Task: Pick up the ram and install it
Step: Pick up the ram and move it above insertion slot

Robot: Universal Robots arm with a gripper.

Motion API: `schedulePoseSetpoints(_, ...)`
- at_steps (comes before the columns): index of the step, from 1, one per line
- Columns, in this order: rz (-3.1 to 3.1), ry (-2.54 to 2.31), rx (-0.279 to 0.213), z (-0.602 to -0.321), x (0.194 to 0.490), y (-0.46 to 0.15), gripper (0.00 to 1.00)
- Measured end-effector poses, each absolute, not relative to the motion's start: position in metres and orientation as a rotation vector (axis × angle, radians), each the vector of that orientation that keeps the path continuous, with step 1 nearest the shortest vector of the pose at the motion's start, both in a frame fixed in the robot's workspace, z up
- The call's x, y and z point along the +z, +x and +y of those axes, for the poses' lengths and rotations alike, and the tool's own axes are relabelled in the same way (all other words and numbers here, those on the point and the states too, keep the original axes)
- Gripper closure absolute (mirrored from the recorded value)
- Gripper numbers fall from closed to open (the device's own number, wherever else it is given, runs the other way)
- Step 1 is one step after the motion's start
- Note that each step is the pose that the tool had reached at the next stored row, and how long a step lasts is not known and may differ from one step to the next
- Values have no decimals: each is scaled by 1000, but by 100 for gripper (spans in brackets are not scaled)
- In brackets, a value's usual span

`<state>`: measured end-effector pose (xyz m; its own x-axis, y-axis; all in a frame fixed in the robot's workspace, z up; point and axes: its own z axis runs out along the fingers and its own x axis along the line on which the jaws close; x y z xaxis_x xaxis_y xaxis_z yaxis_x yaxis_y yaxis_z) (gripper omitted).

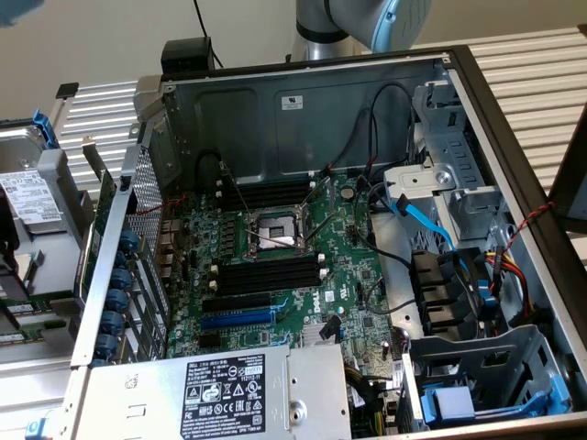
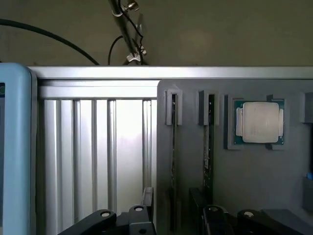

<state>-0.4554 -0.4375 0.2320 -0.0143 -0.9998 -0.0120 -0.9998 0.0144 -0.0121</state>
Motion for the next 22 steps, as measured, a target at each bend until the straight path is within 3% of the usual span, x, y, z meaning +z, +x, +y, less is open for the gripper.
schedulePoseSetpoints(22,2223,-2191,4,-434,206,-457,58)
